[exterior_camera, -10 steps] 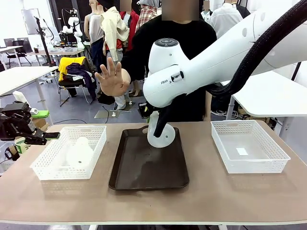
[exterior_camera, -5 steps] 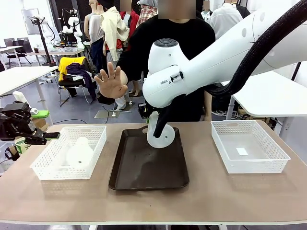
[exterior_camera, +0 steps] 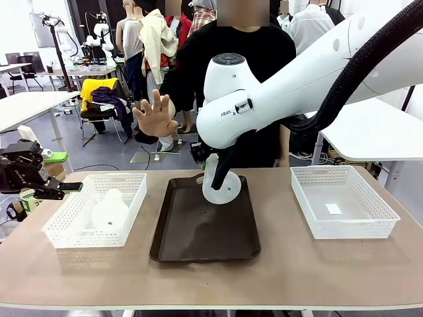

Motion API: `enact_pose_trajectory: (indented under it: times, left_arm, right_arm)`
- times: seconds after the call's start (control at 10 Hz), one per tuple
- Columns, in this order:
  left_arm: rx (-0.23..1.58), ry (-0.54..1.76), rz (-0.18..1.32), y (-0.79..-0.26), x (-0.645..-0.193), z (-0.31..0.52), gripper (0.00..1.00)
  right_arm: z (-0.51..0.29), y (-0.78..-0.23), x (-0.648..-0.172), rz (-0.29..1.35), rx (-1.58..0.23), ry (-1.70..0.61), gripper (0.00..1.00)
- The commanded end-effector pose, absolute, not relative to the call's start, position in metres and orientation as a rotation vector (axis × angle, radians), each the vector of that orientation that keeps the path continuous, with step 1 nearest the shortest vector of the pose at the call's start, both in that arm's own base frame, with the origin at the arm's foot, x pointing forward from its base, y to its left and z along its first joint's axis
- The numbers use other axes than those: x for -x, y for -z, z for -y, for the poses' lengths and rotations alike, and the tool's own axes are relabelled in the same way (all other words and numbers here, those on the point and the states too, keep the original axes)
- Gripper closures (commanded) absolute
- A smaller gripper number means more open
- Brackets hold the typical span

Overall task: Prepare the laboratory tools.
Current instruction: While moving the picked Big flask to the Handle tray indicated by the person, stop as directed by the person, then place the picked Big flask upright in the Handle tray as instructed by the person.

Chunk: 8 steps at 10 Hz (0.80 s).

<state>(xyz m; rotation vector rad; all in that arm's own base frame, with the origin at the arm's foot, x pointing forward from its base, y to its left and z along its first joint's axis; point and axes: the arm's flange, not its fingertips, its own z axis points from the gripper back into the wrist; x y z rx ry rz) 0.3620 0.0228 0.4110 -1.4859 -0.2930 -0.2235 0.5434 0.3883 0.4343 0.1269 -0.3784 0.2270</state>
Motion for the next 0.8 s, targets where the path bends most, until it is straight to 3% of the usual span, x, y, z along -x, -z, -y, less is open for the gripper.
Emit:
enact_pose_trajectory:
  times: [0.0, 0.7]
  left_arm:
    - [1.489, 0.227, 0.298, -0.4124, -0.3601, -0.0238, 0.00]
    - [1.489, 0.227, 0.298, -0.4124, -0.3601, -0.0238, 0.00]
  right_arm:
    - [-0.3877, -0.4347, -0.5442, 0.387, -0.122, -0.231, 1.00]
    - [-0.3877, -0.4347, -0.5442, 0.387, -0.122, -0.231, 1.00]
